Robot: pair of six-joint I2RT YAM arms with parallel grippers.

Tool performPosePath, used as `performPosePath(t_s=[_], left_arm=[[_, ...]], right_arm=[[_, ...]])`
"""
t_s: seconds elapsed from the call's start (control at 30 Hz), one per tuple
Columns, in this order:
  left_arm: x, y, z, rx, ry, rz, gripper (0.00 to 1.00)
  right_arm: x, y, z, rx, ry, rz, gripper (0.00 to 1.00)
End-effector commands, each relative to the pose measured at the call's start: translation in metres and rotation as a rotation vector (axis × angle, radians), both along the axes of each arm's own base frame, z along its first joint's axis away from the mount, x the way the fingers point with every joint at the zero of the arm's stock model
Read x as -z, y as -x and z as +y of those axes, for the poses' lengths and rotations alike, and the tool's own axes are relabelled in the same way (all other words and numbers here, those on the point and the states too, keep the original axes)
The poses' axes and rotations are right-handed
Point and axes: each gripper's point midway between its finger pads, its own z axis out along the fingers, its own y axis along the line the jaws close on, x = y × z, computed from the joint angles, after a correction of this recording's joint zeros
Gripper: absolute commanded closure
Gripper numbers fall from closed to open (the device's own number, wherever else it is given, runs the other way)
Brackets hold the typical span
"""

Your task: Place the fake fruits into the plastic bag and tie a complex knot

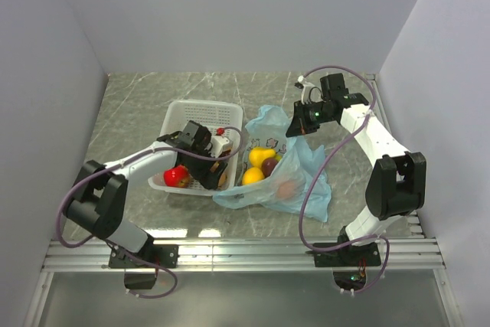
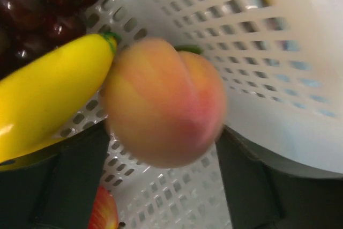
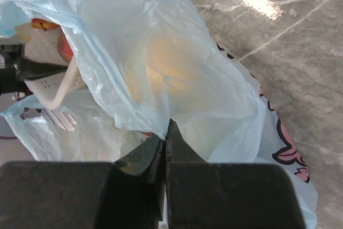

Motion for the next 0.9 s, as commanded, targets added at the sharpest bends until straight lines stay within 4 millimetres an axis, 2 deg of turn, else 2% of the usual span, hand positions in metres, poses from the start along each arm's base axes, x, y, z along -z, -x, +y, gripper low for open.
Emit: performPosePath(t_s=[0.0, 0.07, 0.17, 0.23, 0.3, 0.37, 0.47, 0.57, 0.6, 0.63, 0.67, 0.7, 0.73, 0.77, 0.8, 0.83, 0.87], left_arm=[[-0.013, -0.02, -0.003, -0.006, -0.005, -0.071, 0.21], [-0.033, -0.024, -0.005, -0.018, 0.034, -0.107, 0.27], [-0.082, -0.029, -0.013, -0.016, 0.112, -0.19, 0.35], [-0.106, -0.028, -0.018, -0.007, 0.161, -0.22, 0.41], [-0.129, -0.03, -0.024, -0.001, 0.201, -0.24, 0.51], [-0.156, -0.03, -0.035, 0.026, 0.271, -0.264, 0.54], [-0.19, -0.028, -0.056, 0.073, 0.395, -0.283, 0.52], [-0.198, -0.031, -0.084, 0.104, 0.443, -0.282, 0.51], [-0.196, -0.031, -0.092, 0.121, 0.447, -0.268, 0.52], [-0.185, -0.032, -0.106, 0.139, 0.438, -0.239, 0.52], [-0.192, -0.039, -0.117, 0.146, 0.455, -0.262, 0.52], [-0.189, -0.042, -0.126, 0.148, 0.464, -0.248, 0.52], [-0.173, -0.045, -0.141, 0.16, 0.451, -0.212, 0.52], [-0.18, -0.054, -0.153, 0.163, 0.468, -0.241, 0.53], [-0.177, -0.06, -0.16, 0.149, 0.468, -0.237, 0.53], [-0.159, -0.067, -0.171, 0.149, 0.448, -0.213, 0.53], [-0.162, -0.076, -0.18, 0.13, 0.465, -0.224, 0.5]], right_arm=[[-0.013, -0.008, 0.001, -0.013, 0.002, -0.043, 1.0], [-0.013, -0.008, 0.001, -0.012, 0.003, -0.042, 1.0], [-0.015, -0.007, 0.0, -0.011, 0.002, -0.043, 1.0], [-0.014, -0.007, 0.001, -0.012, 0.002, -0.04, 1.0], [-0.015, -0.007, 0.002, -0.011, -0.001, -0.041, 1.0], [-0.016, -0.008, 0.002, -0.008, -0.004, -0.041, 1.0], [-0.018, -0.01, 0.004, -0.005, -0.012, -0.04, 1.0], [-0.021, -0.012, 0.007, -0.002, -0.024, -0.039, 1.0], [-0.023, -0.012, 0.007, -0.001, -0.029, -0.039, 1.0], [-0.026, -0.013, 0.008, -0.002, -0.034, -0.044, 1.0], [-0.029, -0.014, 0.008, 0.002, -0.037, -0.047, 1.0], [-0.031, -0.014, 0.009, 0.004, -0.038, -0.056, 1.0], [-0.033, -0.016, 0.008, 0.009, -0.036, -0.064, 1.0], [-0.036, -0.016, 0.008, 0.011, -0.036, -0.072, 1.0], [-0.038, -0.017, 0.007, 0.015, -0.036, -0.079, 1.0], [-0.04, -0.018, 0.007, 0.022, -0.038, -0.088, 1.0], [-0.044, -0.018, 0.007, 0.029, -0.04, -0.101, 1.0]])
